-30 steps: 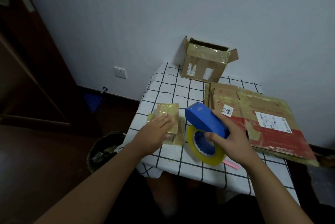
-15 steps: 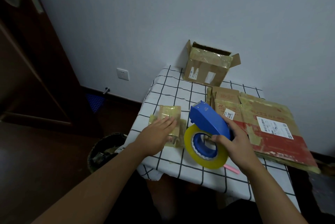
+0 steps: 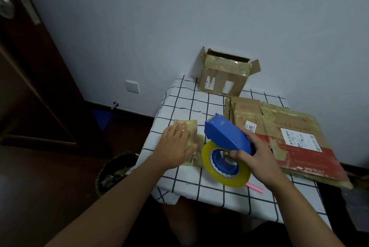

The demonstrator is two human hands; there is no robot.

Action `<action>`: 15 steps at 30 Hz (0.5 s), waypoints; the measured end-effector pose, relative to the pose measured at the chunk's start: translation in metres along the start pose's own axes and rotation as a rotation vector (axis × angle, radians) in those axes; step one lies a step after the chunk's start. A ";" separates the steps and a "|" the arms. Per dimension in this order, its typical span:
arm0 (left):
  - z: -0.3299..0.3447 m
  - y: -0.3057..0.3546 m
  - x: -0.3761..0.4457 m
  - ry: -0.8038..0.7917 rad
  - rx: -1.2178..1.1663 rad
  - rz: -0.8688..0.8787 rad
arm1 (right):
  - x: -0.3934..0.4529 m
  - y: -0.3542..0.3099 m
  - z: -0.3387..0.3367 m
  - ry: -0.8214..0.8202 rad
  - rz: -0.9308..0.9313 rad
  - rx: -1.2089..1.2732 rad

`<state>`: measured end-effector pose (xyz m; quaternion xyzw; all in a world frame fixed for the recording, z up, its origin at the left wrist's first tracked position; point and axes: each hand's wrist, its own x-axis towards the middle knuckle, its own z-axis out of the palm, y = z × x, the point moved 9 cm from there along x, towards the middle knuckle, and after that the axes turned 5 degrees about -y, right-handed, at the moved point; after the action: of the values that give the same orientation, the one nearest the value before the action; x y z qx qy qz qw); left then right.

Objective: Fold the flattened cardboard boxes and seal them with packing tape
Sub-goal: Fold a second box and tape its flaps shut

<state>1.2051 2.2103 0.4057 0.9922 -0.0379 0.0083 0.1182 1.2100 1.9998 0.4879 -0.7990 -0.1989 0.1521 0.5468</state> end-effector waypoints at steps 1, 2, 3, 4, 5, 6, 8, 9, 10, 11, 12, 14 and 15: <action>-0.006 0.002 0.000 0.037 0.025 0.005 | 0.001 0.001 -0.002 0.002 0.001 0.003; -0.011 0.005 0.000 0.066 0.032 0.007 | 0.001 0.001 -0.005 0.003 0.001 0.008; -0.015 0.007 0.000 0.077 0.022 0.005 | 0.002 0.001 -0.007 0.002 0.002 0.019; -0.017 0.008 0.000 0.073 -0.003 -0.003 | 0.003 0.001 -0.008 -0.001 0.000 0.034; -0.019 0.009 0.000 0.062 -0.040 -0.020 | 0.003 0.001 -0.010 0.000 -0.003 0.050; -0.021 0.008 0.001 0.053 -0.092 -0.044 | 0.003 0.001 -0.011 0.005 -0.005 0.066; -0.026 0.003 0.004 0.036 -0.223 -0.093 | 0.005 0.001 -0.014 0.017 -0.010 0.096; -0.026 0.000 0.006 0.025 -0.281 -0.111 | 0.006 0.000 -0.014 0.019 -0.014 0.108; -0.027 -0.003 0.008 0.020 -0.330 -0.125 | 0.006 0.000 -0.014 0.020 -0.018 0.120; -0.028 -0.006 0.010 0.024 -0.381 -0.137 | 0.007 0.000 -0.014 0.020 -0.020 0.129; -0.031 -0.009 0.011 0.038 -0.445 -0.155 | 0.007 -0.001 -0.014 0.020 -0.022 0.135; -0.040 -0.012 0.009 0.085 -0.607 -0.197 | 0.006 -0.002 -0.015 0.018 -0.026 0.142; -0.045 -0.011 0.007 0.099 -0.690 -0.217 | 0.006 -0.002 -0.015 0.015 -0.032 0.144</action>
<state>1.2129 2.2313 0.4473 0.8906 0.0730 0.0306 0.4478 1.2215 1.9909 0.4951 -0.7553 -0.1961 0.1515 0.6067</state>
